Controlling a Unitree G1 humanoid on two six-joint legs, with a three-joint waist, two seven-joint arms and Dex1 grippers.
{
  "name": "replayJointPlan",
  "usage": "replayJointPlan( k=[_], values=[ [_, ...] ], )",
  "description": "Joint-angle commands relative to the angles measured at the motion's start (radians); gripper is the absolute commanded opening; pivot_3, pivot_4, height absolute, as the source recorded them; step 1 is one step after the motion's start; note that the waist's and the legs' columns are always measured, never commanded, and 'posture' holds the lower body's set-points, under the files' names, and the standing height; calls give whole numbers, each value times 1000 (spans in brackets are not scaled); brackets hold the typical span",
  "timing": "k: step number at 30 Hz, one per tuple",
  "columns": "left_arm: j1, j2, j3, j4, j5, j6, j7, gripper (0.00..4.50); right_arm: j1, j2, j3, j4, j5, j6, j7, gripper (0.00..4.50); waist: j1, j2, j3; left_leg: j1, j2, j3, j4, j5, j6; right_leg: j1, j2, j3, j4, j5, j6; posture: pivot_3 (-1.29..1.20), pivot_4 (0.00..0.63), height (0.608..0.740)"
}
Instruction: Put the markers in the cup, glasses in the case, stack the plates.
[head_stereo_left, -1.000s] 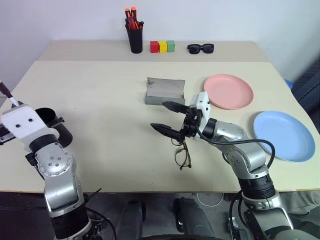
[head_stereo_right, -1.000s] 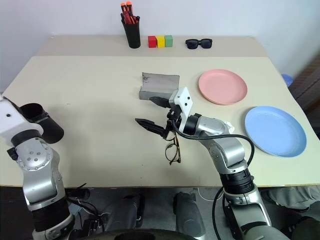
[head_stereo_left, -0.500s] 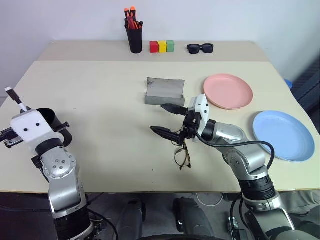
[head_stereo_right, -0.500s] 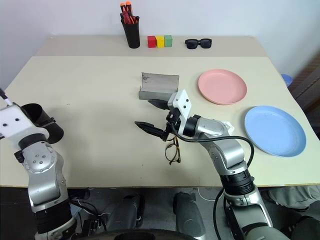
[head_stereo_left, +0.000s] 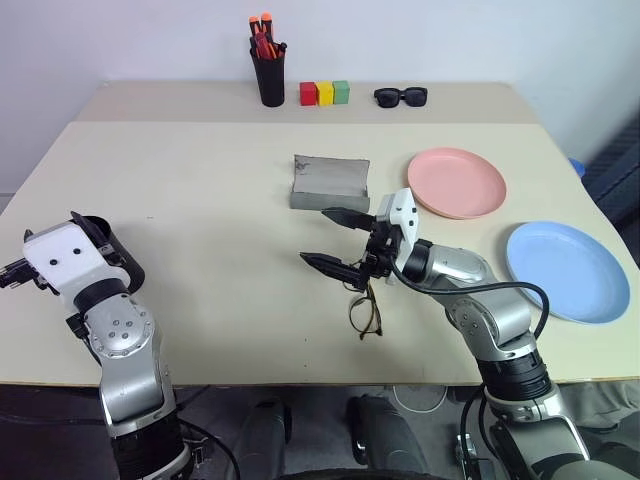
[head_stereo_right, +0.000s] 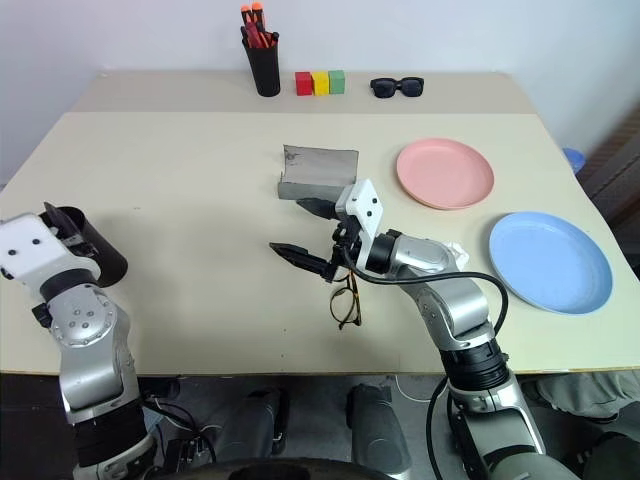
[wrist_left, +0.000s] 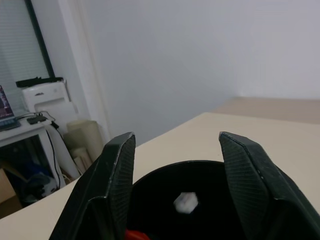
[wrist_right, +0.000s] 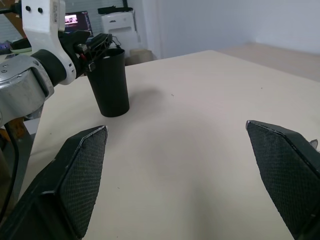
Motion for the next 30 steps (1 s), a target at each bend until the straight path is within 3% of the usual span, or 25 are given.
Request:
replayJointPlan(
  k=[1, 6, 9, 11, 18, 25, 30],
  values=[
    [-94, 43, -27, -39, -55, 1, -66, 2667, -5, -2, -18, -35, 10, -14, -5, 4500, 2, 0, 0, 0, 0, 0, 0, 0, 0, 0, 0, 0, 0, 0, 0, 0, 150, 740],
    [-264, 157, -167, 19, -190, 152, -340, 2667, -13, -10, -55, -29, 9, -5, -46, 4500, 1, 0, 0, 0, 0, 0, 0, 0, 0, 0, 0, 0, -1, 0, 0, 0, 150, 740],
    [-340, 255, -287, 122, -230, 287, -524, 3571, -18, -28, -72, -25, -2, -6, -62, 4500, -4, 0, 0, 0, -1, 0, 0, 0, 0, 0, 0, 0, 0, 0, 0, 0, 150, 740],
    [-406, 302, -380, 233, -248, 329, -654, 4465, -17, -46, -87, -24, -6, -6, -72, 4500, -8, 1, 0, 0, -1, 1, -1, 0, 0, 0, 0, 0, 0, 0, 0, 0, 150, 740],
    [-722, 318, -600, 803, -204, 146, -1010, 4465, 25, -102, -128, -54, -29, -6, -105, 4500, -4, 1, 0, -1, 0, 0, -1, 0, 0, -1, 1, 0, -1, 0, 0, 0, 150, 740],
    [-980, 246, -643, 1324, -140, -101, -1148, 4465, 185, -239, -238, -216, 6, 54, -100, 4500, 0, 1, 1, -5, -1, 1, -2, -1, 3, -4, 0, 0, -2, -1, 1, 0, 150, 740],
    [-1077, 201, -640, 1539, -104, -196, -1247, 4465, 345, -357, -359, -301, 19, 78, -79, 4500, 0, 1, 1, -13, -2, 0, 0, -2, 4, -10, -1, -1, -2, -1, 2, 0, 150, 740]
  ],
)
